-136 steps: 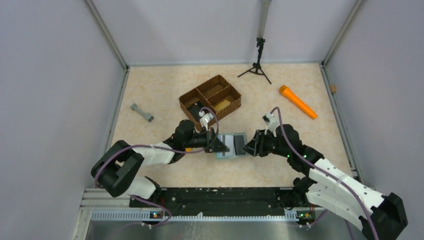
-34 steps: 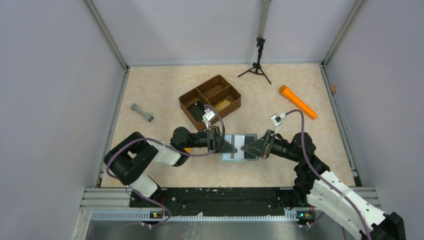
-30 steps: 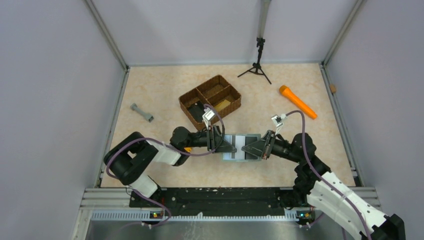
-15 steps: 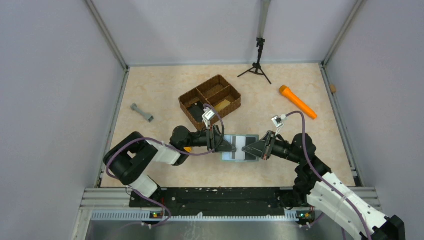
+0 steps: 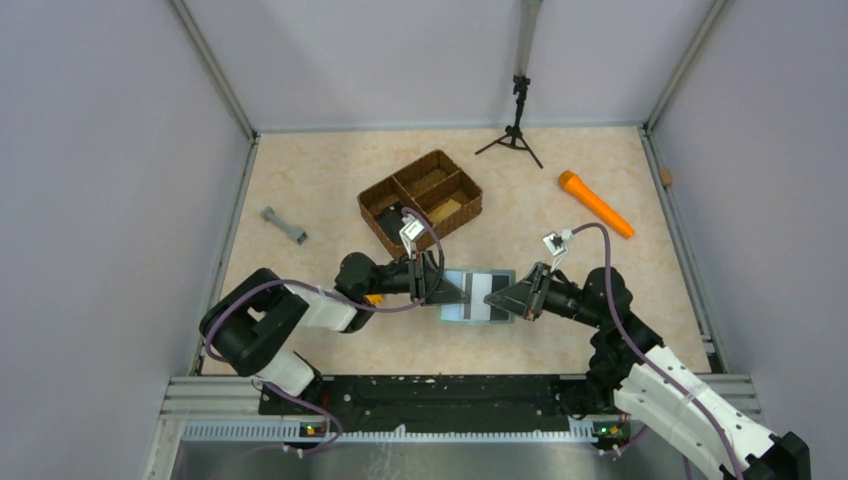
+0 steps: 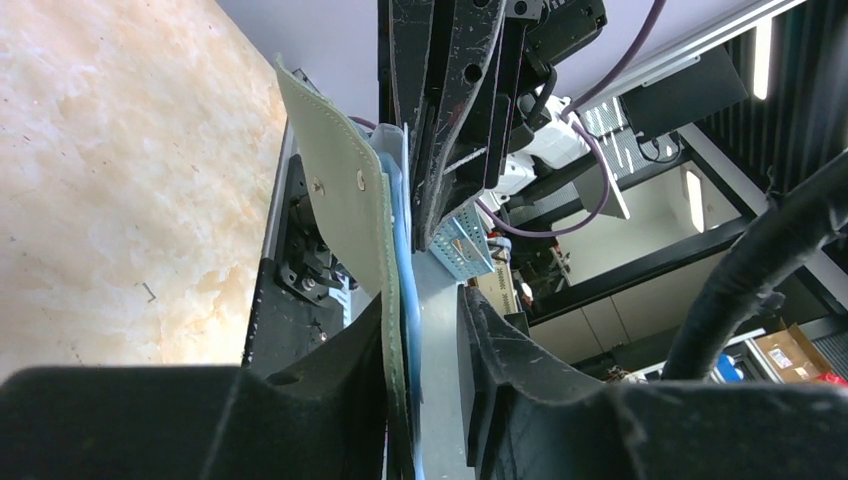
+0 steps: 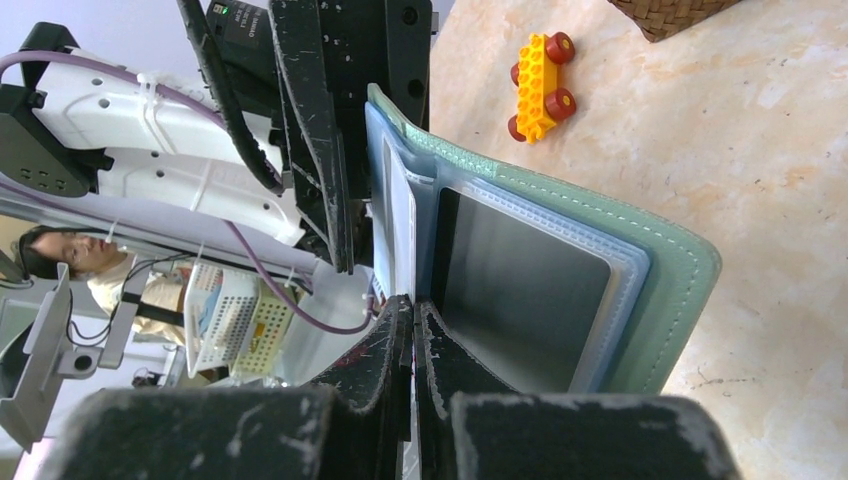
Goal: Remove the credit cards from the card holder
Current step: Remove the credit card from the card holder.
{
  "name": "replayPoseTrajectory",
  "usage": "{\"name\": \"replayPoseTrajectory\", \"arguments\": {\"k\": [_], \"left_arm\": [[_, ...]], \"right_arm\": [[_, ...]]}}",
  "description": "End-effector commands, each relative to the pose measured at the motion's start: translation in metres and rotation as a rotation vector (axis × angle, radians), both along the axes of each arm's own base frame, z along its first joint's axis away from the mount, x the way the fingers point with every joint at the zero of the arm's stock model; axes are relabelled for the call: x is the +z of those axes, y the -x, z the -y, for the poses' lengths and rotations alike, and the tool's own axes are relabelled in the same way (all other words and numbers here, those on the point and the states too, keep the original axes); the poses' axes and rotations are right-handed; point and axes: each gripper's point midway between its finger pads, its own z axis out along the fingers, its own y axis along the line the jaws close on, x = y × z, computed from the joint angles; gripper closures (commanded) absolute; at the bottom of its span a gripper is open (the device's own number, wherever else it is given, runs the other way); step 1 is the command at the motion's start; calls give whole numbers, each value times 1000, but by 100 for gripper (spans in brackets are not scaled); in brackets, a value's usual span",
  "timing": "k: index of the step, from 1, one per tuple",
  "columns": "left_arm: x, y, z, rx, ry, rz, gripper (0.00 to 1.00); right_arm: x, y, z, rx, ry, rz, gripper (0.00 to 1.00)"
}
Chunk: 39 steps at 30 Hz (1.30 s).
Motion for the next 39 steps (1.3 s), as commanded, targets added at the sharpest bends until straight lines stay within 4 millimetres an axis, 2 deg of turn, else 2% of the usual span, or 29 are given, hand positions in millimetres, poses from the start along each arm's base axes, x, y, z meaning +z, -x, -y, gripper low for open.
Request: {"name": "replayPoseTrajectory", "arguments": {"k": [1,6,7,13,15,19,23,34,36,39], "left_arm": [[18,2,-6,12,52,79,71],[16,0,-6,22,46,72,99],[16,0,-6,22,49,70,100],[23,3,-7,6,79,72,100],[24,4,-8,3,84,72,100],[25,4,-9,2,92,68,100],[26,4,-9,-1,99,67,100],[30,5,-9,-17,115,68,100],[29,5,-8,-13,113,64,100],[28,4,-8,-9,110,62,100]], "right_arm": [[17,-4,2,-17,-15,60,100],[19,-3,1,-7,-27,61,100],[19,-2,1,-3,-32,63,100],[23,-1,2,-4,-44,75,79],[26,1,3,0,-56,85,77],[26,1,4,-7,-66,87,83],[30,3,3,5,-91,92,100],[34,4,3,11,-97,96,100],[34,5,1,25,-108,96,91],[34,9,-3,63,-129,87,96]]}}
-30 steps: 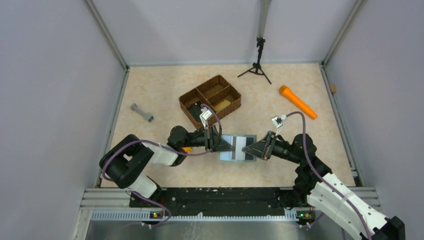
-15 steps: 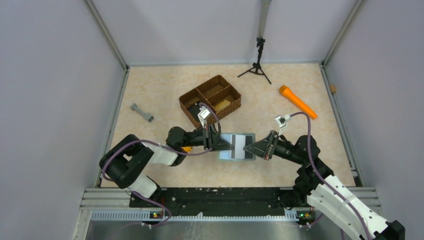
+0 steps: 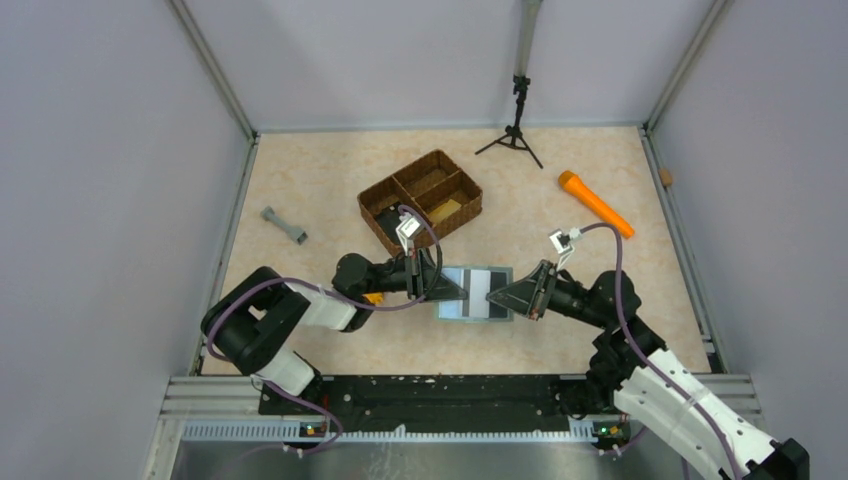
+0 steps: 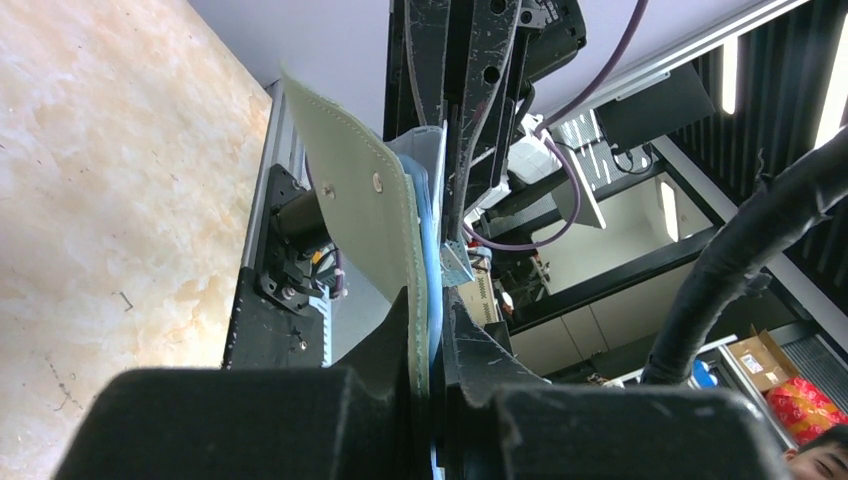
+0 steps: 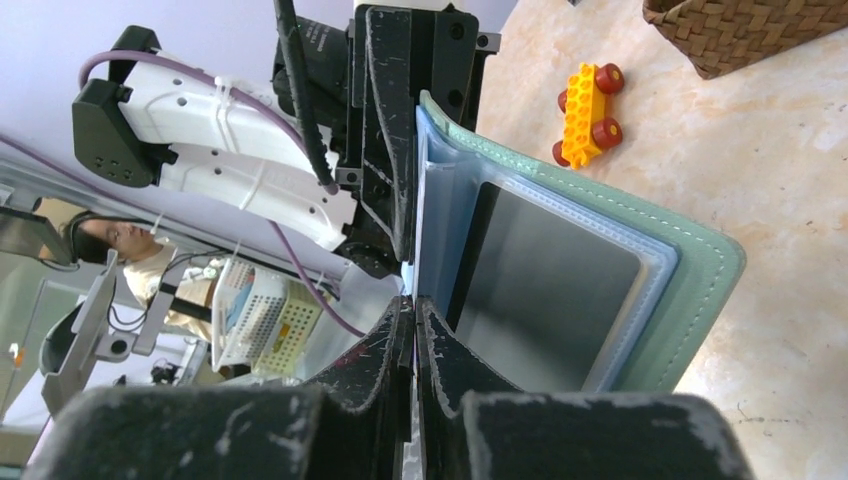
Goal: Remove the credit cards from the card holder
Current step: Remove the credit card from the card holder.
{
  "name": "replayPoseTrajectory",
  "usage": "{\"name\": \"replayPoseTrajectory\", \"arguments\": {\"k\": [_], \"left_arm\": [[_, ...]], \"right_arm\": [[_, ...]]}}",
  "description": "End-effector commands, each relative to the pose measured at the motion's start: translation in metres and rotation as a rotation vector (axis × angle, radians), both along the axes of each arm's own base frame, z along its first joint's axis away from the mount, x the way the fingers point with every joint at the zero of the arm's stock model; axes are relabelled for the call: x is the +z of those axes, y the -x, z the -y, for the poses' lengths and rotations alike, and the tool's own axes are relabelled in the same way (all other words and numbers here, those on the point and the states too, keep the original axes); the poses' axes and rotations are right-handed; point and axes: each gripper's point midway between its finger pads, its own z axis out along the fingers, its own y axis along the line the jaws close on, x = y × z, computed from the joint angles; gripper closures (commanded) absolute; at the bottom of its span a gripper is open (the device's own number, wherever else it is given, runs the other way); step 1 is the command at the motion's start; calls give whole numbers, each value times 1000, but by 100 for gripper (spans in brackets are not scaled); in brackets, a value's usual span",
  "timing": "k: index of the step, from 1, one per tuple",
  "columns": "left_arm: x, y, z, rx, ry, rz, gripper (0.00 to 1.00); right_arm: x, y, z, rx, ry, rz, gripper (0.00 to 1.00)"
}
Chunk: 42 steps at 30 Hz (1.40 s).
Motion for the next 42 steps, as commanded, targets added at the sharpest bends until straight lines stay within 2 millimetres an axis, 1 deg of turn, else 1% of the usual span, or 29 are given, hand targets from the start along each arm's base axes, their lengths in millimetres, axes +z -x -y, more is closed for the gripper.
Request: {"name": "replayPoseTrajectory", "arguments": {"k": [1,3,6,8,9,10,13,15,19,24,25,27,29,31,33,34,36,37,39,40,42], "left_arm": [[19,4,-4,0,76,94,100],[19,5,-4,-3,75,94,100],[19,5,-4,-3,75,96,99],[19,5,-4,-3,74,98,91],[19,5,-5,-2,72,97,85],[19,5,-5,-1,71,99,83],[18,5,-5,-1,69,98,84],[18,5,-5,-2,69,98,88],[20,5,-5,-2,73,99,92],[21,6,-6,0,73,102,94],[21,6,-6,0,73,103,96],[20,6,-7,1,69,102,100],[20,4,-6,14,62,100,100],[21,1,-4,23,58,97,100],[25,0,-3,22,66,104,100],[26,0,-2,19,67,106,100],[27,1,-1,15,67,109,100],[27,0,0,13,65,109,100],[27,1,0,10,65,110,100],[27,1,0,9,64,108,100],[26,1,1,8,64,107,100]], "right_arm": [[11,4,-4,48,-55,39,96],[11,4,-4,52,-54,39,100],[9,2,-2,29,-43,30,100],[7,-1,1,3,-29,26,100],[5,-3,2,-9,-18,21,100],[4,-3,3,-16,-11,19,100],[2,-3,4,-12,-5,14,100],[0,-3,5,-17,1,7,100],[-3,-5,7,-27,9,7,100],[-4,-6,12,-42,24,11,100],[-4,-6,13,-44,27,12,100],[-3,-6,15,-43,26,17,100],[-2,-4,15,-32,15,19,100],[4,0,12,1,-24,39,100],[10,5,9,36,-65,53,85],[12,7,8,53,-86,48,79],[20,8,7,68,-116,64,74],[20,8,6,71,-118,63,73],[19,6,5,72,-112,57,72],[18,6,5,72,-109,53,75],[17,4,4,70,-106,43,84]]}}
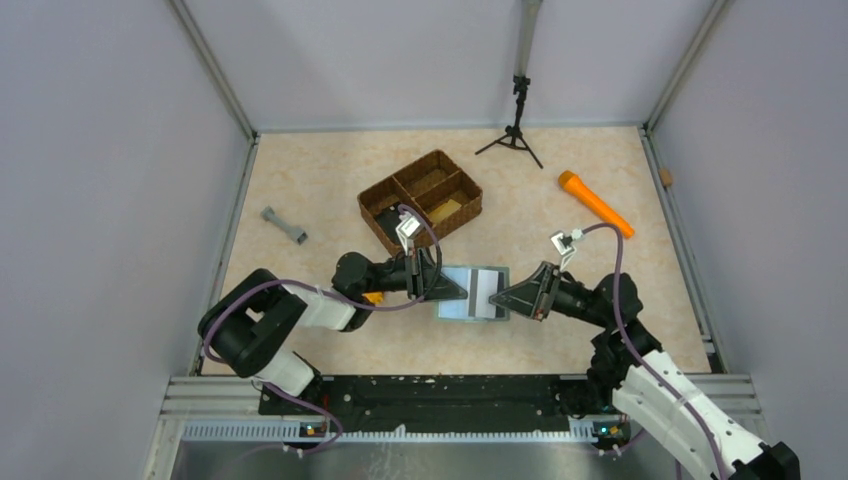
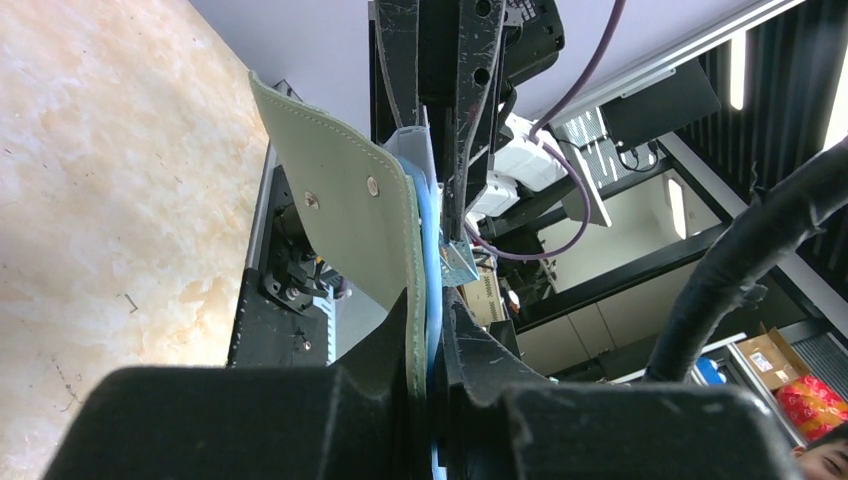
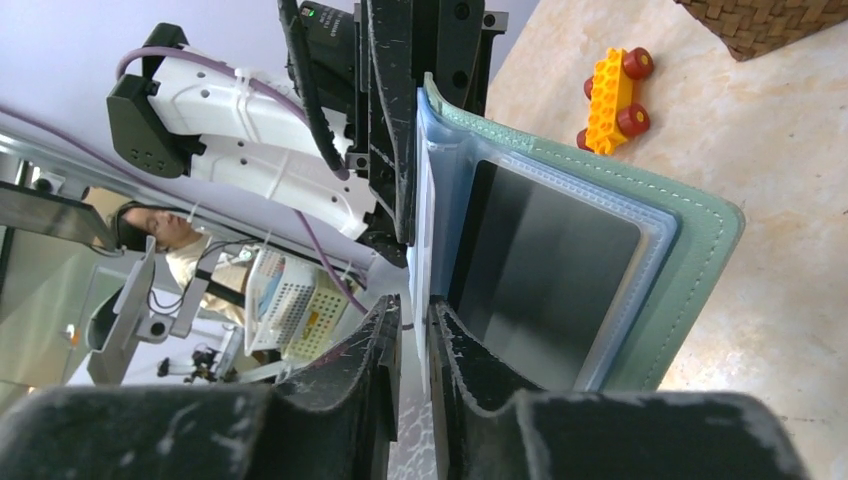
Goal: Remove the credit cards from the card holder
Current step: Remove the credit card from the card holder, then place the credit card in the storage box.
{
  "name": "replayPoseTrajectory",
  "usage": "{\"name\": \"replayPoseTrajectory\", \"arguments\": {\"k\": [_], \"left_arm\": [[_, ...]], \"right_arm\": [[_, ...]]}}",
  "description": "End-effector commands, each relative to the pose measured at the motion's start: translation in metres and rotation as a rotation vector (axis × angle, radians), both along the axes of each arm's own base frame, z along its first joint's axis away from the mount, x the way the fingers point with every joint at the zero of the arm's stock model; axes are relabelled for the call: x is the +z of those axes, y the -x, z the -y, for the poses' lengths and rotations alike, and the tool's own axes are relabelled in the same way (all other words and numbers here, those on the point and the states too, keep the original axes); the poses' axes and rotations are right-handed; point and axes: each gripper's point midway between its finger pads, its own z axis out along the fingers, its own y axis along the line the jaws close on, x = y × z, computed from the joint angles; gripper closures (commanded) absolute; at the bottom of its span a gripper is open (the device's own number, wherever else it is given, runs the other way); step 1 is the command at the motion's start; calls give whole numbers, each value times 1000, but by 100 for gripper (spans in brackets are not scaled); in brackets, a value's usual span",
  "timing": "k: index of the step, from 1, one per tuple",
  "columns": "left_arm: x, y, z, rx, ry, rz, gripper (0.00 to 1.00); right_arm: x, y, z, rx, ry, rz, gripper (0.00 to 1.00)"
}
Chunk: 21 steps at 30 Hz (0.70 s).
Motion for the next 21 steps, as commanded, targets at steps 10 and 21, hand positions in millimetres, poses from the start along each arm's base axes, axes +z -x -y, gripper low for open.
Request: {"name": "replayPoseTrajectory", "arguments": {"k": [10,21], "left_arm": [[17,-10,-9,43,25,84,100],[-13,-61,-56,284,-321,44,100]], "right_arm": [[-8,-26,16,-183,128,0,100],[0,-71,39,-471,115,-67,100]]}}
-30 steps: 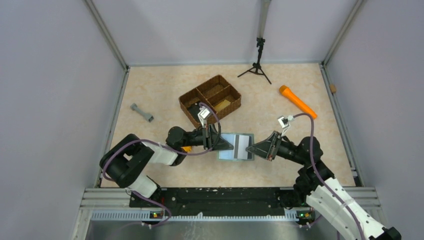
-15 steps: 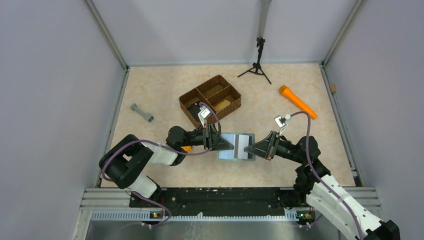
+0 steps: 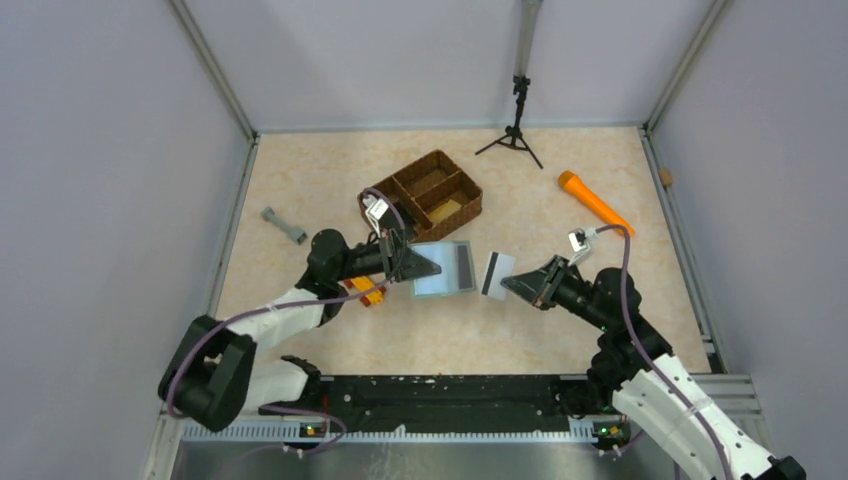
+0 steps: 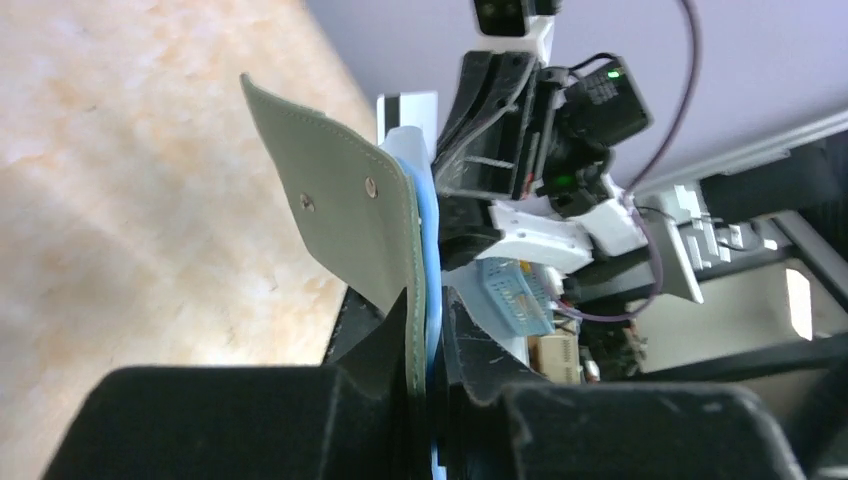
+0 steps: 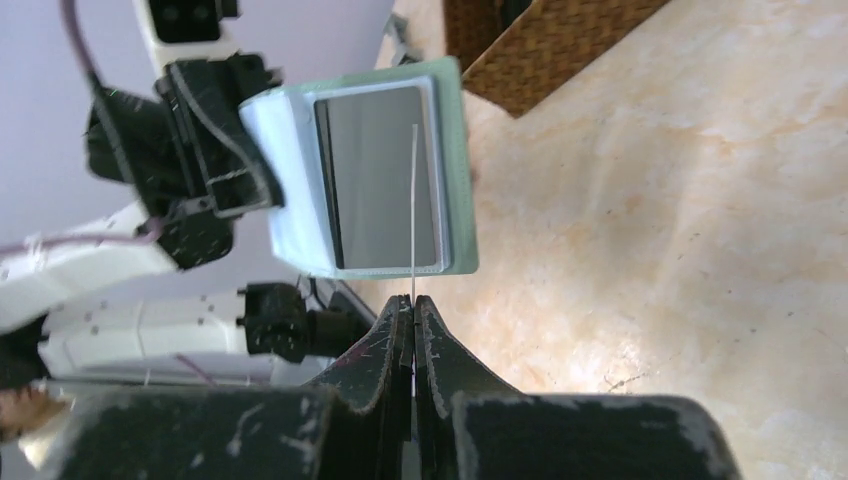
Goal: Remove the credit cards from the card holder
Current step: Place the credit card in the storage box.
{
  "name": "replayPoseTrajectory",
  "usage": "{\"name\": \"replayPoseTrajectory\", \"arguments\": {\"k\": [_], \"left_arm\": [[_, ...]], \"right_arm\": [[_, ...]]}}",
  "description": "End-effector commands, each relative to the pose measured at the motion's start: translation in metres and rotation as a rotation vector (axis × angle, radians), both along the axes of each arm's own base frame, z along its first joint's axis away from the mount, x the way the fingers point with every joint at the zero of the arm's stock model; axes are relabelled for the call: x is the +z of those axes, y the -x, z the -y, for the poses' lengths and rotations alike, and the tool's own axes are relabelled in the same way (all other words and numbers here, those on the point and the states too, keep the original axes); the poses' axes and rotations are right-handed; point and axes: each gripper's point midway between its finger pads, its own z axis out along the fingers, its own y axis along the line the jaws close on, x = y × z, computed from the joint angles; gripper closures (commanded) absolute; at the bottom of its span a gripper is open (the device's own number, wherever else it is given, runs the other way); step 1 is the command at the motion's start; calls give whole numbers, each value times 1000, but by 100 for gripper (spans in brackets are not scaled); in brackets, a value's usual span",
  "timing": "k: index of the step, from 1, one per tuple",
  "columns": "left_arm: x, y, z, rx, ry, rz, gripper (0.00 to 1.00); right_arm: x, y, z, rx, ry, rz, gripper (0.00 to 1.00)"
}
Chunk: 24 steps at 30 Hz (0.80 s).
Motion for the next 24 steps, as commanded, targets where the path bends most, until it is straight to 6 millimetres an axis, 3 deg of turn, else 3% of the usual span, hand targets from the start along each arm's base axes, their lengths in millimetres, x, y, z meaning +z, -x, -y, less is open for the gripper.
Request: {"name": "replayPoseTrajectory", "arguments": {"k": [1,3,7,12,20,24], "left_arm": [[-13,-18,-20,138,-253,28,100],[-15,-26,-41,243,-362,-15,100],[-1,-48,-91,469,-465,-40,100],[11,-59,-131,611,-523,-55,100],[6,-69,-167,729,-542,-105,100],[8,-76,-181,767,-531,-114,100]], "right_arm": [[33,-36,10,-174,-77,36,100],[45,-50,8,-213,-124,32,100],[55,-77,-1,-253,-183,-16,100],[63,-115,-12,-322,-270,-74,100],[78,-174,-42,-483,-295,-115,100],[73,-205,-62,-528,-341,-165,100]]}}
